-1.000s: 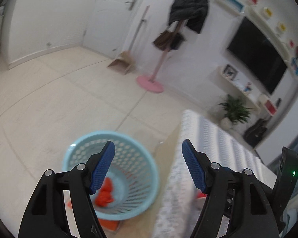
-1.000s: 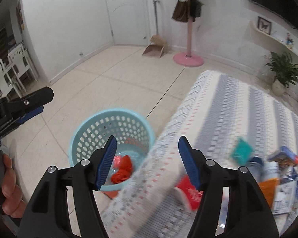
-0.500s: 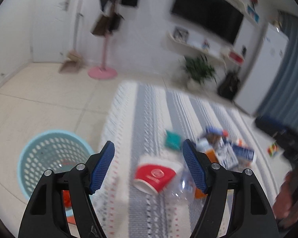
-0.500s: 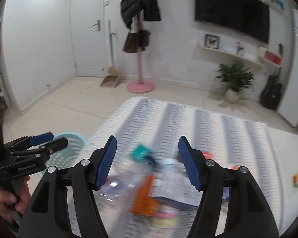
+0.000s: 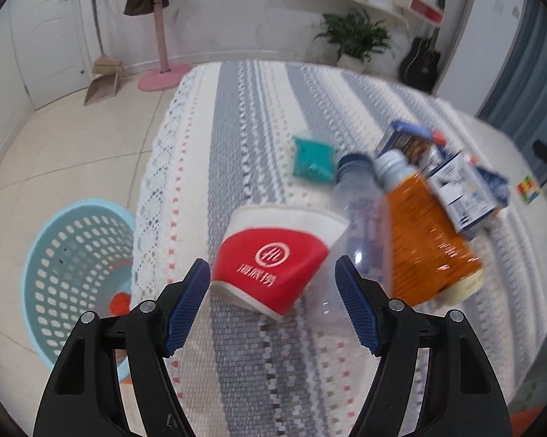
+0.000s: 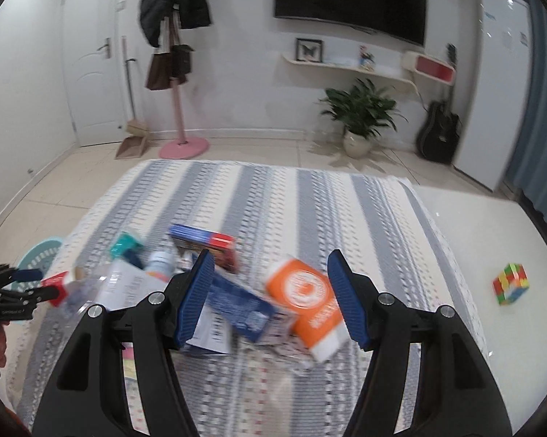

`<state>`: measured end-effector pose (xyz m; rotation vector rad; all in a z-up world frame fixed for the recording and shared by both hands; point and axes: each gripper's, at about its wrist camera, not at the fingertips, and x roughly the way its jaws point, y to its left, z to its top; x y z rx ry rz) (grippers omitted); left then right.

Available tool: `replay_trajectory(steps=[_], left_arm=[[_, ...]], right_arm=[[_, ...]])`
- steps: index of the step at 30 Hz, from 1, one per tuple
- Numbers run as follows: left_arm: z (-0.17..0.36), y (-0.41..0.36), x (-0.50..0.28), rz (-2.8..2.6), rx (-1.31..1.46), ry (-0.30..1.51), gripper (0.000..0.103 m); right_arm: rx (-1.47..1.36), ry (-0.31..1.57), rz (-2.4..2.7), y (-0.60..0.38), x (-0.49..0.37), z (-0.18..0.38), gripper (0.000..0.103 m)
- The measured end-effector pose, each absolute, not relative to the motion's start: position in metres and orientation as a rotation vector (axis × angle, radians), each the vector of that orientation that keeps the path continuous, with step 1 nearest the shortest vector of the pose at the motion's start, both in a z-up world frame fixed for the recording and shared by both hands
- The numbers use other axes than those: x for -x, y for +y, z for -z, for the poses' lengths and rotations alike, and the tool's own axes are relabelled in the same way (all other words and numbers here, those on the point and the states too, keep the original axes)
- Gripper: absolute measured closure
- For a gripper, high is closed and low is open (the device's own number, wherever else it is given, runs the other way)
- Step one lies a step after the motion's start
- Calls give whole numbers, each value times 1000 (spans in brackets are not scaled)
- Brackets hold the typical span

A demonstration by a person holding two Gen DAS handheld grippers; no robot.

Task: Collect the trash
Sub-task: 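Move both tools back over the table toward the remaining trash, then grasp the red-white paper cup with the left tool while the right tool grasps the blue milk carton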

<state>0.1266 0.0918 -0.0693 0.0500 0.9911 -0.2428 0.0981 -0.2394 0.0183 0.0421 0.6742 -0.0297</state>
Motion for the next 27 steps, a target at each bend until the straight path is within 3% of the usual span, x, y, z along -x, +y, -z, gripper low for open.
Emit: replay_trajectory(steps=[16, 27], left_arm=[[87, 83, -142, 216, -66, 1029, 36], [88, 85, -144, 217, -41, 1012, 38]], right_arm=[[-123, 802, 144, -308, -123, 42, 41], [-199, 904, 62, -323, -154, 83, 21]])
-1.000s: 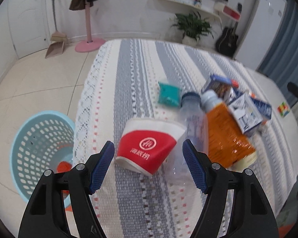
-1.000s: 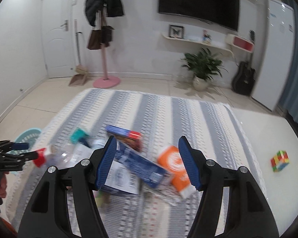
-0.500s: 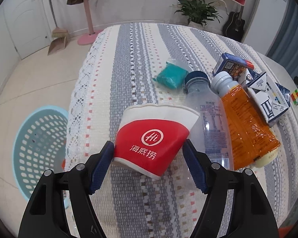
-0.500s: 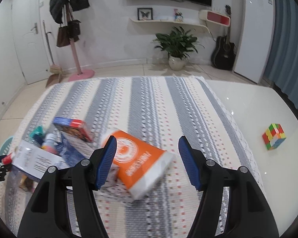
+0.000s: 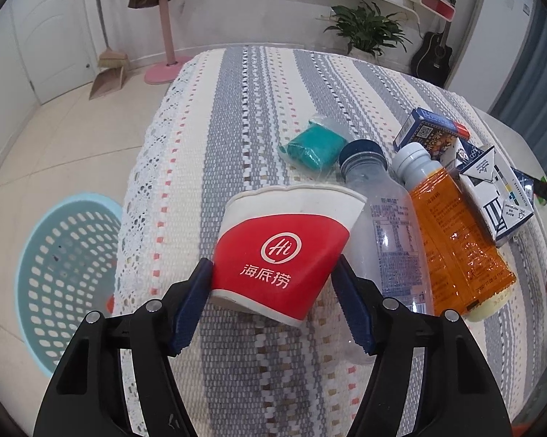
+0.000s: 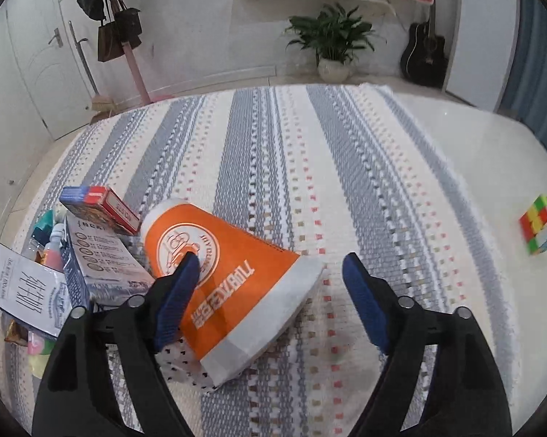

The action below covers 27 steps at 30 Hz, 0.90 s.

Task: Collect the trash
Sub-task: 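Grasp the red-white paper cup with the left tool while the right tool grasps the blue milk carton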

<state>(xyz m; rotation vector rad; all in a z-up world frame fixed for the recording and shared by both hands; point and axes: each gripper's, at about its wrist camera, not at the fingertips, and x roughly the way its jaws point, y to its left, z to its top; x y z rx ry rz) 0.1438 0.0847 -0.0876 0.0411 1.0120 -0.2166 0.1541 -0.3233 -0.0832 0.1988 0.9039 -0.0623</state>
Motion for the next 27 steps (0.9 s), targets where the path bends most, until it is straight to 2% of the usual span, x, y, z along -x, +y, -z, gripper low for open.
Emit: replay_trajectory(steps=[4, 12, 17, 27], left_arm=[[87, 84, -143, 216, -35, 1003, 39], [79, 87, -143, 225, 18, 981, 39], [74, 89, -141, 231, 36, 966, 39], [74, 91, -137, 246, 34, 970, 39]], right_arm=[[-235, 888, 69, -328, -148, 84, 19], [-155, 744, -56, -300, -113, 36, 19], [-85, 765, -209, -257, -120, 30, 19], [128, 873, -201, -210, -144, 61, 20]])
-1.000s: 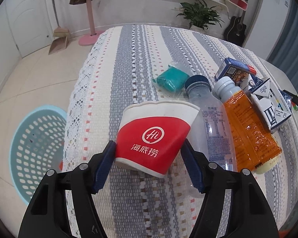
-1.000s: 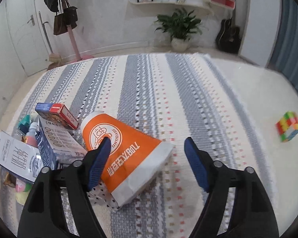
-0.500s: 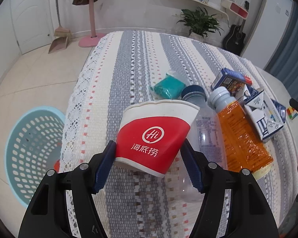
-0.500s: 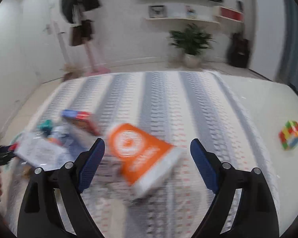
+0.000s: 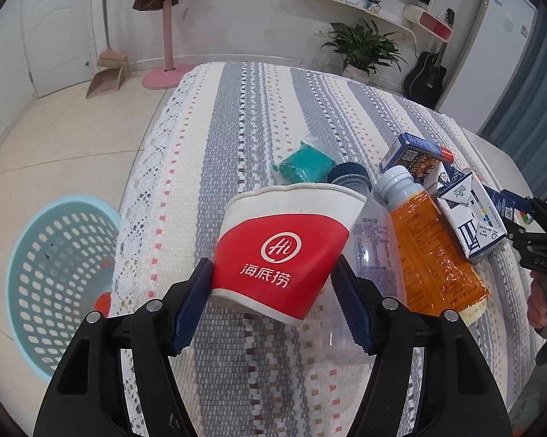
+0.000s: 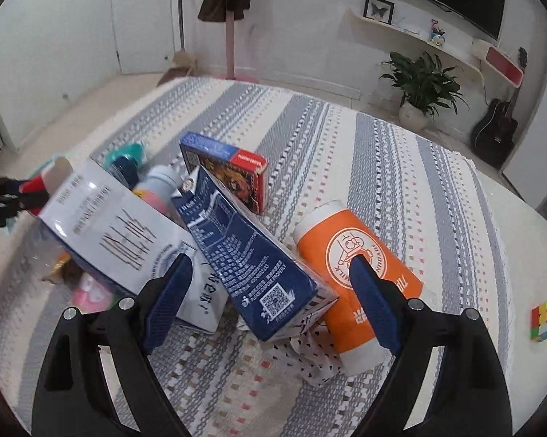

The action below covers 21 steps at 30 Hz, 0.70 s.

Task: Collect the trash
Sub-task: 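Grasp the red-white paper cup with the left tool while the right tool grasps the blue milk carton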

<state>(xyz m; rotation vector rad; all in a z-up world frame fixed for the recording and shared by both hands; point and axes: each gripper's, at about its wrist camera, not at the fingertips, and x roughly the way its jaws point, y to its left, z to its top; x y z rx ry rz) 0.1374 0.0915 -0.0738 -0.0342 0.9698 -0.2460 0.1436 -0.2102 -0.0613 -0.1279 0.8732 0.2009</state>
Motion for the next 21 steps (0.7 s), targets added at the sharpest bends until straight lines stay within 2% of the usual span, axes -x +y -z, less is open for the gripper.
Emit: replay_trajectory(steps=[1, 2, 3, 5, 6, 8, 19, 21], left_arm=[[74, 91, -137, 247, 33, 970, 39], [74, 91, -137, 247, 32, 970, 39], [74, 92, -137, 247, 32, 970, 39], [74, 91, -137, 246, 31, 970, 39], [74, 91, -137, 245, 30, 969, 39], [74, 91, -136, 246, 30, 968, 39], [65, 95, -126, 274, 52, 947, 39], [64, 97, -124, 276, 54, 944, 39]], right_arm=[[134, 879, -197, -210, -145, 64, 20], [143, 883, -187, -209, -146, 66, 25], [149, 882, -186, -211, -145, 69, 36], [151, 884, -195, -210, -143, 70, 45], [152, 879, -193, -210, -141, 70, 53], [139, 877, -211, -210, -134, 71, 60], [92, 920, -224, -206, -75, 64, 61], [74, 927, -228, -204, -76, 63, 53]])
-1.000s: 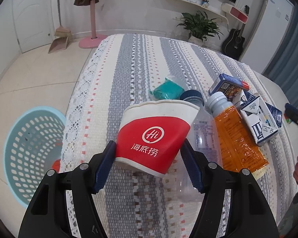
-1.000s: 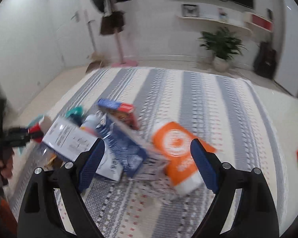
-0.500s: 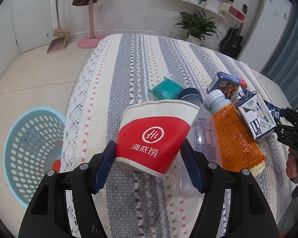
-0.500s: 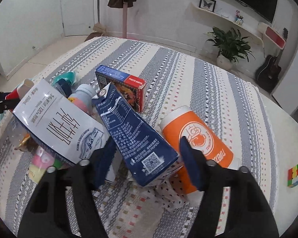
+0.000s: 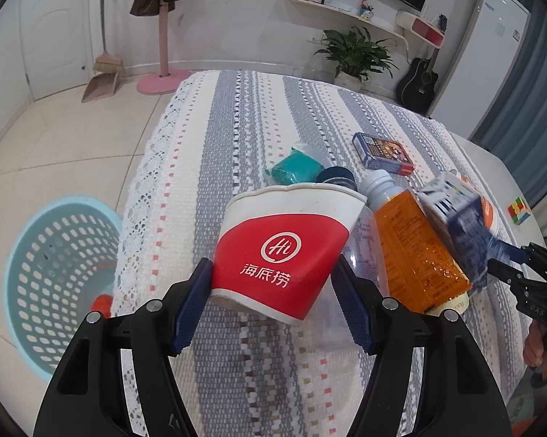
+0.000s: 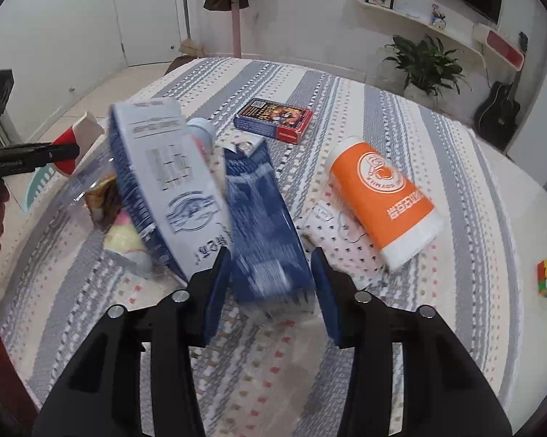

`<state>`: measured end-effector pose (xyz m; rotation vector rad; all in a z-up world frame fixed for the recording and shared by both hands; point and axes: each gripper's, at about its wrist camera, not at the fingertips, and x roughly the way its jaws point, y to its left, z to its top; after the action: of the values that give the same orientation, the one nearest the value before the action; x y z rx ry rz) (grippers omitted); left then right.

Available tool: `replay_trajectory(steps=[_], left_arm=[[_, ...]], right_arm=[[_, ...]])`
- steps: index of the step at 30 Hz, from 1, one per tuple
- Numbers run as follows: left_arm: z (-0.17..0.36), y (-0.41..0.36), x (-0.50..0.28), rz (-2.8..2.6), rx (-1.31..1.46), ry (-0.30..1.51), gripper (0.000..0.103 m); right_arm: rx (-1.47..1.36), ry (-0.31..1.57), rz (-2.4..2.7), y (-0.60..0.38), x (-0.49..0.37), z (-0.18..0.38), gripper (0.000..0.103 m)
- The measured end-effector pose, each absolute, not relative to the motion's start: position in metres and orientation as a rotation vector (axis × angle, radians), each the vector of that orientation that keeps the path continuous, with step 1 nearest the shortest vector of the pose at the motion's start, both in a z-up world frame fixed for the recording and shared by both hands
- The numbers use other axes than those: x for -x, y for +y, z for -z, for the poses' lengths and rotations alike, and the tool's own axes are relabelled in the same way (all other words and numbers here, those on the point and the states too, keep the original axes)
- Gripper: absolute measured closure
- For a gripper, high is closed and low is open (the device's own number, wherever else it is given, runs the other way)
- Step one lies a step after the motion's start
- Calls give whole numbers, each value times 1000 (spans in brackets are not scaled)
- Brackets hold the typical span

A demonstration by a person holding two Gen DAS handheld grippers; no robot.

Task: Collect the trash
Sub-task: 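Grasp the red-white paper cup with the left tool while the right tool grasps the blue milk carton, then carry the cup and carton to the blue basket and release both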

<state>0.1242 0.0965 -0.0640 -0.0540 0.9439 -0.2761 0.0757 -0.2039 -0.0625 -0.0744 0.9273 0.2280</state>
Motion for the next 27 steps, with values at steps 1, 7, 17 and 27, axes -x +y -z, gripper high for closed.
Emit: replay_trajectory(steps=[1, 7, 17, 27], left_arm=[[64, 97, -124, 276, 55, 944, 39], [64, 105, -123, 270, 61, 949, 39], [61, 117, -122, 273, 108, 943, 39], [21, 157, -109, 239, 213, 784, 39]], right_arm=[[70, 925, -222, -203, -79, 61, 51], [89, 986, -164, -192, -112, 67, 44], [74, 1030, -134, -198, -122, 82, 69], [35, 803, -88, -184, -111, -15, 69]])
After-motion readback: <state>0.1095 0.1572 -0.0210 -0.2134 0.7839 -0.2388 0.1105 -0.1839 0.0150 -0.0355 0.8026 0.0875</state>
